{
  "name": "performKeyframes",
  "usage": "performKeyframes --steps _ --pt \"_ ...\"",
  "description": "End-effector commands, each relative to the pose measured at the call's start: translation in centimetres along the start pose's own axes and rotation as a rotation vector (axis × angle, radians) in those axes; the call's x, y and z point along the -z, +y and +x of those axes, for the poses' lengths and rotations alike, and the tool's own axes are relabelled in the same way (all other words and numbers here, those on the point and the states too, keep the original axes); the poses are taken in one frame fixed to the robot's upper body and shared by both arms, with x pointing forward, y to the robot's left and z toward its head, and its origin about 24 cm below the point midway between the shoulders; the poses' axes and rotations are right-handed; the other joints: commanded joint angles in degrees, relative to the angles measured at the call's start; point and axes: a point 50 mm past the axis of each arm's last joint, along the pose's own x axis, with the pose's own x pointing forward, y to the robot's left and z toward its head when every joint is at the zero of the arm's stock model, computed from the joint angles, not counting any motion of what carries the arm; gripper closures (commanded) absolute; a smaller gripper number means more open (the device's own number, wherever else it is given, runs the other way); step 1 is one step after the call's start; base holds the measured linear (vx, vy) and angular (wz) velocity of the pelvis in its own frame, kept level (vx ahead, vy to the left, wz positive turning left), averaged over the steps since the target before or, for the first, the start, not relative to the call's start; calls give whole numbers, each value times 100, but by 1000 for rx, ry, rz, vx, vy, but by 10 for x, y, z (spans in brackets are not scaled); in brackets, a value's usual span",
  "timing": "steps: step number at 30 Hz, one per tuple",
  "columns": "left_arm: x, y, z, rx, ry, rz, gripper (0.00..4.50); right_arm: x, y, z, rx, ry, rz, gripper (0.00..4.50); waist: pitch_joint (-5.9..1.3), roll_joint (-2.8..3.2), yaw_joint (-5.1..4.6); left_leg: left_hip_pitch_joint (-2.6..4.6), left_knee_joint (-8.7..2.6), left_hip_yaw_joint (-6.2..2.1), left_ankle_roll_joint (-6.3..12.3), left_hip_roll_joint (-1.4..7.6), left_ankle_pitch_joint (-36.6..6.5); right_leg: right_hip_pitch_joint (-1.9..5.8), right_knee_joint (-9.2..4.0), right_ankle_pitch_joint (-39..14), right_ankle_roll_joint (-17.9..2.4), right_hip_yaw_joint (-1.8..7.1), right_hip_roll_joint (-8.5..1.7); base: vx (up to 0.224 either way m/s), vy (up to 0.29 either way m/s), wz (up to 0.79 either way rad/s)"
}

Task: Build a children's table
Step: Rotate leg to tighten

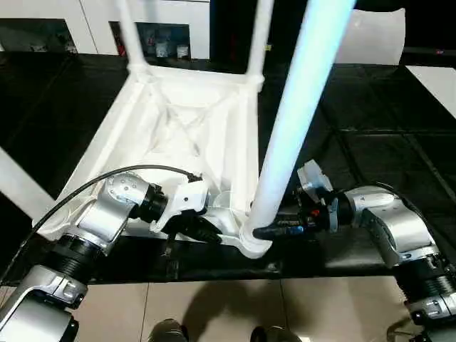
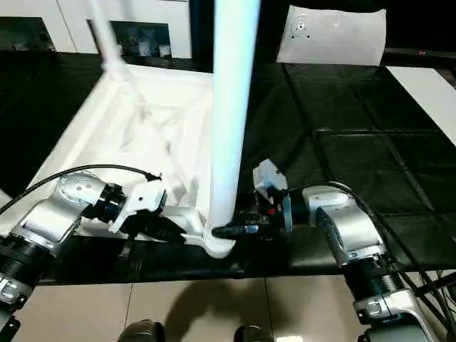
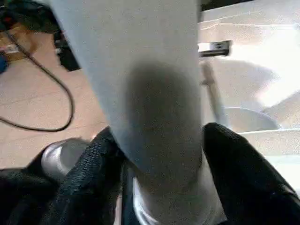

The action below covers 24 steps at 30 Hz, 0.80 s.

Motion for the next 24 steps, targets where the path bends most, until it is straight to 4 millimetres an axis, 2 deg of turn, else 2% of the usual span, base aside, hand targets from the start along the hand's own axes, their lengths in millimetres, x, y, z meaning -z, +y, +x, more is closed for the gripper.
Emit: performKeyframes --steps 1,7,12,15,18,19,20,21,22,23,24 --pt "-11 0 6 70 -13 66 450 1 2 0 -48 10 18 210 -408 -5 -28 74 -348 40 446 180 -545 327 -300 -266 -1560 169 -355 0 0 0" --pt "-10 1 5 47 -13 60 450 3 6 0 -70 12 46 236 -397 9 -30 75 -355 37 406 180 -596 318 -312 -358 -1542 171 -353 0 0 0" --pt "-19 11 8 -93 -93 1 450 1 9 11 31 -93 109 243 -384 11 -16 75 -366 41 345 180 -634 313 -329 -431 -1496 184 -345 0 0 0" --pt "-25 15 14 -168 -126 -35 450 0 11 23 109 -140 128 243 -354 9 -26 76 -401 18 206 170 -852 307 -395 -987 -1346 183 -362 0 0 0" --pt "-32 21 23 -255 -147 -84 450 1 6 42 266 -162 151 243 -325 -8 -106 45 -440 -9 26 145 -1027 291 -450 -1582 -1109 183 -367 0 0 0" --pt "-34 22 25 -274 -158 -95 450 1 4 45 311 -167 158 243 -326 -31 -165 3 -459 -27 -54 130 -1010 316 -456 -1776 -982 173 -360 0 0 0" --pt "-36 24 28 -294 -167 -109 450 2 1 50 368 -175 173 244 -316 -30 -228 -2 -466 -31 -93 116 -1075 294 -490 -2014 -881 169 -352 0 0 0" --pt "-36 24 28 -294 -167 -109 450 2 1 50 368 -175 173 244 -317 -19 -251 5 -466 -37 -99 116 -1112 291 -500 -2109 -855 168 -359 0 0 0" --pt "-42 28 37 -349 -164 -131 450 3 -7 62 518 -199 217 244 -325 -37 -305 -11 -457 -32 -79 113 -1073 295 -498 -2041 -835 174 -348 0 0 0" --pt "-44 29 40 -365 -162 -137 450 3 -9 66 559 -208 235 244 -312 -29 -357 -20 -463 -20 -100 112 -1031 262 -504 -1962 -844 184 -338 0 0 0" --pt "-45 30 42 -379 -160 -144 450 3 -11 69 593 -214 252 244 -321 -17 -363 -9 -459 -28 -116 105 -1035 267 -511 -1997 -837 175 -342 0 0 0"
